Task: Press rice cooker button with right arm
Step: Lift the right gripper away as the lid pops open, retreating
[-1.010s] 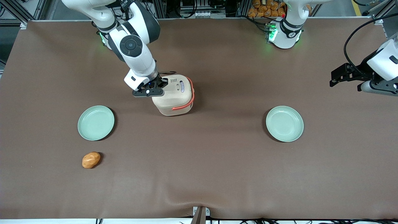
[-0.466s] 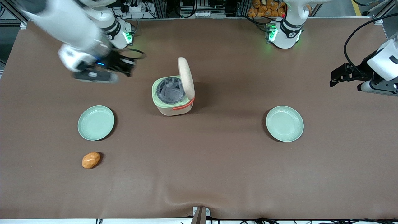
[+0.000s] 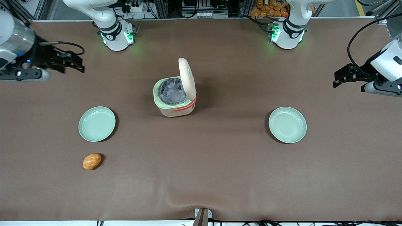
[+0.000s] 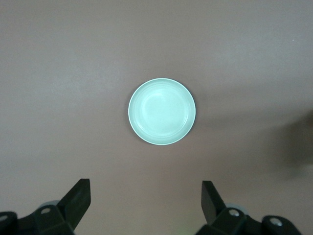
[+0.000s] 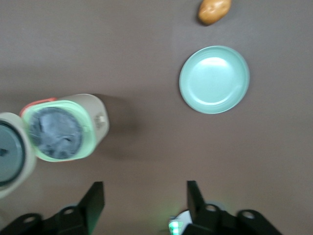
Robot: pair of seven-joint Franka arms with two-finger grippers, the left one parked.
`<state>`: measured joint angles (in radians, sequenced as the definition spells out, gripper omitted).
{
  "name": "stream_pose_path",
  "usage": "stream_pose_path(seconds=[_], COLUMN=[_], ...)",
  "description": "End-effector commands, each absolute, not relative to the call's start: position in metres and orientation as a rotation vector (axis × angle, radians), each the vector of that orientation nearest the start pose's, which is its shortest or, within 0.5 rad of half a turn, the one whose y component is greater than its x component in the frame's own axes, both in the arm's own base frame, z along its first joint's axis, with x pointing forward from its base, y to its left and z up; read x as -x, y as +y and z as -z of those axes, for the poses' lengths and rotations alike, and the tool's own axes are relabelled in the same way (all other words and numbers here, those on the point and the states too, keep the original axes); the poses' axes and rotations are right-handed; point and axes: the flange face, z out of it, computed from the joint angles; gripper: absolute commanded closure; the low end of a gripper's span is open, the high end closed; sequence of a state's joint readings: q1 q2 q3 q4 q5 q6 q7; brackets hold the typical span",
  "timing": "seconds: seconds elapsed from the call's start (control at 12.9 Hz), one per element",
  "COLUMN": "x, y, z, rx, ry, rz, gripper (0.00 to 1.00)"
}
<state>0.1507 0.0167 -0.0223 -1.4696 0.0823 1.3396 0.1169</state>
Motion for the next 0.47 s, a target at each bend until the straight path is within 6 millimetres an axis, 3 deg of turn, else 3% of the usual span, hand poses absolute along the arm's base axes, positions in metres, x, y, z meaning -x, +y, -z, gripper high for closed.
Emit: stream_pose_path(seconds=[0.0,0.16,0.39], x=[-0.534,-0.533,-0.537], y=[0.041,0.019,0.012], z=[-0.650,-0.650,-0.633], rx=[3.123,3.125,3.124], ry=[-0.100,-0.063,-0.052], rz=[-0.234,-0.221,-0.182], gripper=[0.00,0.00,0.00])
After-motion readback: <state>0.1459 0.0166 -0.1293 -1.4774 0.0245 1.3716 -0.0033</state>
